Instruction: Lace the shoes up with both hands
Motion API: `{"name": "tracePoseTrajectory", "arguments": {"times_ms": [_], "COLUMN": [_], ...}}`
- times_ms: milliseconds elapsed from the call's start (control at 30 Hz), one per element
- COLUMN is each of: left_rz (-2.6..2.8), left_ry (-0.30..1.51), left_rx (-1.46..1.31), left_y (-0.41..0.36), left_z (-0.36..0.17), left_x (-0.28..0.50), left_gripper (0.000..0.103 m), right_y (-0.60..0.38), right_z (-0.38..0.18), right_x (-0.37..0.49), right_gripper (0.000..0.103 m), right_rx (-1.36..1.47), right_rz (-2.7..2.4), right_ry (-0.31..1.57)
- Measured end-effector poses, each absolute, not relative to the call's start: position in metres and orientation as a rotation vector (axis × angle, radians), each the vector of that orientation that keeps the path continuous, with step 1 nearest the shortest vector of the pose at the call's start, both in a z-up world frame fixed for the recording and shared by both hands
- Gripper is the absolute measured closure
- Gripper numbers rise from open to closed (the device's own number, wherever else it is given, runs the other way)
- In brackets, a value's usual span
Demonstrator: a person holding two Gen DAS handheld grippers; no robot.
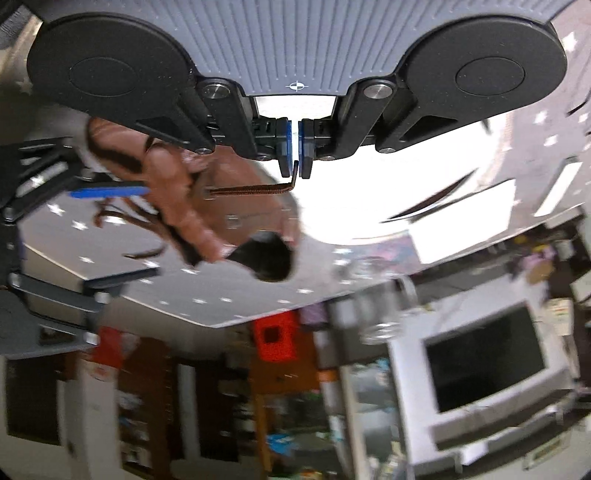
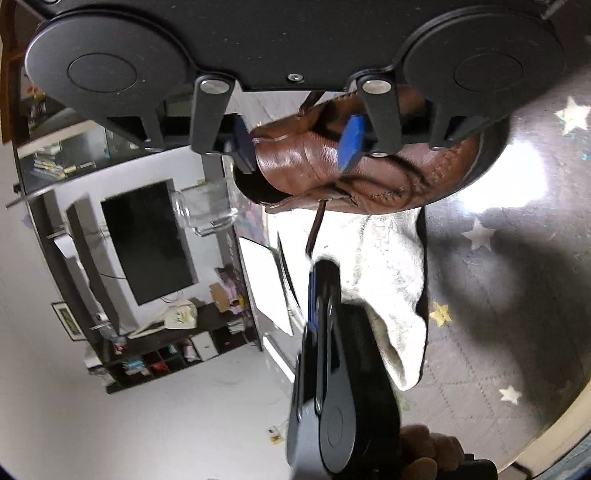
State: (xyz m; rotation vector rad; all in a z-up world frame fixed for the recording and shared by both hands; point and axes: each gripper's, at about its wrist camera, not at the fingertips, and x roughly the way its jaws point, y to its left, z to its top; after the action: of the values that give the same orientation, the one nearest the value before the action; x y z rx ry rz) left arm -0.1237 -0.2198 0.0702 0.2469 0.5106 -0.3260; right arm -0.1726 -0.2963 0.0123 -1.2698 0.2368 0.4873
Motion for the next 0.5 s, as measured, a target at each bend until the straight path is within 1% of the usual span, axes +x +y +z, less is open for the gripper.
{"name": "tracePoseTrajectory", "arguments": {"times_ms": [33, 233, 367, 500], "left_rz": [-0.298, -0.147, -0.094, -0.082], "left_ry": [0.500, 0.477, 0.499, 0.528], "left_rx": [0.245, 0.198, 0.151, 0.136], "left_y": [-0.214, -0.176, -0.155, -0.151], "left_z": [0.073, 0.084, 0.083, 0.077], "left_x": [-0.126, -0.138, -0.147, -0.149], "left_gripper": [0.100, 0.100, 0.100, 0.099], "right_y": [-0.298, -0.306, -0.307, -0.308], "right_z": [0.013, 0.010, 0.011, 0.009], "right_x": [-0.174, -0.181, -0.185, -0.186], "right_gripper": [0.041, 0.039, 0.034, 0.032], "right_rx": [-1.257, -1.186, -1.133, -1.078], "right_rz": [0.481, 0.437, 0.420, 0.406], "right_ry": [0.244, 0.282, 0.287, 0.297]}}
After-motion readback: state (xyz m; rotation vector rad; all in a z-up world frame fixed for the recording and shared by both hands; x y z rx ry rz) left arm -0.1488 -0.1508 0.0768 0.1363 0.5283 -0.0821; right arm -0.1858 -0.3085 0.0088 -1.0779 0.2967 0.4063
